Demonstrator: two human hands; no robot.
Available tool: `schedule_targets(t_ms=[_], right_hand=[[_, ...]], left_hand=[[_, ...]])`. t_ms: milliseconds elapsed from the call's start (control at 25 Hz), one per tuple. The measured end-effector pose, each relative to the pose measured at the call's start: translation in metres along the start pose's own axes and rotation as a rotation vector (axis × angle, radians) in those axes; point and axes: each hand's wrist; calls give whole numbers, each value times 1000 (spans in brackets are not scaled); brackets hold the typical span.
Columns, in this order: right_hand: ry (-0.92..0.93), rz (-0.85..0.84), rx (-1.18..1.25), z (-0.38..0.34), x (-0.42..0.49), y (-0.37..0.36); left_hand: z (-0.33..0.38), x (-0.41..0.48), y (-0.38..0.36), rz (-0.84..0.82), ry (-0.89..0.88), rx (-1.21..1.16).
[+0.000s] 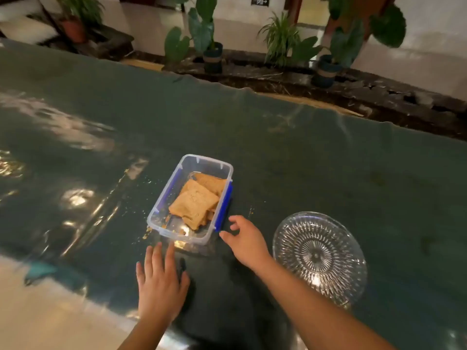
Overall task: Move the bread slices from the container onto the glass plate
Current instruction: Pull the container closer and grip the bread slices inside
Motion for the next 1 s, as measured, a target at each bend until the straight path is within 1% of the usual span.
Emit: schedule_targets(t_ms=[80,160,320,480,600,760,1000], right_hand=[[-67,-45,42,-17,11,-12],[-95,-70,37,-30,18,-22],[-137,-4,-18,-41,26,-34],[-160,13,37,-37,30,-33],[-173,8,60,-17,28,-15],[-166,-13,28,13,9,8],[-152,-27,47,50,-32,15]], left_hand=[[-16,10,-1,-74,159,30],[-28,19,-8,-117,217,45],[-35,16,-24,-141,193,92],[-38,15,-32,-152,210,107],[-40,16,-35,-146,205,94],[-39,15,-36,-135,193,75],[-40,18,-35,-175,211,75]])
Point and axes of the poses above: each hand's wrist, its own x-axis towards the middle knuckle, its own y-axis out of the back of the hand, z = x × y, and after that the axes turned 11 degrees about -x, right-handed
